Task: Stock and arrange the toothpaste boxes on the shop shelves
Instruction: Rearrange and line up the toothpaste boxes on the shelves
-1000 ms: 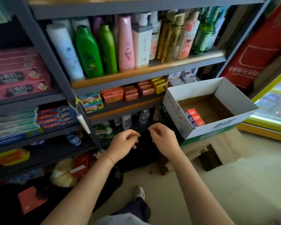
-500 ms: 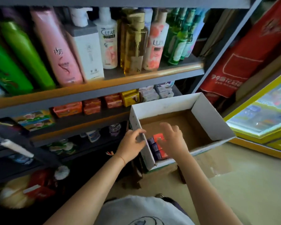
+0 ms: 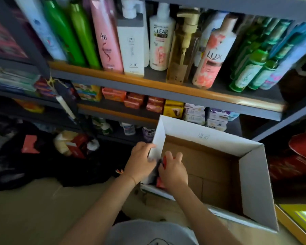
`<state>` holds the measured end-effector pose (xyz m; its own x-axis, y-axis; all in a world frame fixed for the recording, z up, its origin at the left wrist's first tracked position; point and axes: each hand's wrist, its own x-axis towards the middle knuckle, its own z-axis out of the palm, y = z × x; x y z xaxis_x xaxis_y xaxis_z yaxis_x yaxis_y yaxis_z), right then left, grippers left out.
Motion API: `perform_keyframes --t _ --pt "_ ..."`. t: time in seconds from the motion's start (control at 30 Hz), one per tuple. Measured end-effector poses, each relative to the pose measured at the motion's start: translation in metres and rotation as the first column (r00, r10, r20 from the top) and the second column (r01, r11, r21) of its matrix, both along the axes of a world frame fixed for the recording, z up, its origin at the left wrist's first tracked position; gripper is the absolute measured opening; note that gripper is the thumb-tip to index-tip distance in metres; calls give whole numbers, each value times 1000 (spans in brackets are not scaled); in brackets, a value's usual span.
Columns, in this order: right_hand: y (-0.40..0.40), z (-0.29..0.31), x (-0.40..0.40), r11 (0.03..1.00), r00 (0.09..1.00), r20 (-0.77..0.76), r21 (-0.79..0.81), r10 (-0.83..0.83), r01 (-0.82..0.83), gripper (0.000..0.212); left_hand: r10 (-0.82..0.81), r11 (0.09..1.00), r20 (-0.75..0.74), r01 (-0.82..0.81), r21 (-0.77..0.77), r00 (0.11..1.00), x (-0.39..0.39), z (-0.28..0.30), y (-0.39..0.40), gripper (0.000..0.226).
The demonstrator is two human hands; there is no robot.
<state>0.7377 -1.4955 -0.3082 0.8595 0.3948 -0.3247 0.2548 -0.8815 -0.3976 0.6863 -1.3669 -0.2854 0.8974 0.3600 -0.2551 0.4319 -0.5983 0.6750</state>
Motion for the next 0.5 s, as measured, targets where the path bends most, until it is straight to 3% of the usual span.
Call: perform_keyframes --t 0.1,0.2,0.3,0.4,0.5 --pt "-16 21 18 995 1000 -2 96 -11 11 24 -17 986 81 3 169 997 -4 7 -17 46" --pt "-35 51 38 977 997 77 215 -12 -5 30 -149 981 108 133 141 983 4 19 -35 55" --pt "-56 88 53 928 989 146 371 -25 -31 34 -249 967 88 242 85 965 24 29 -44 83" --pt "-74 119 63 826 991 115 563 -66 -10 34 -259 966 158 251 68 953 44 39 -47 103" --pt "-86 139 67 677 995 -63 729 -76 98 25 -246 966 250 215 147 936 54 53 -49 105"
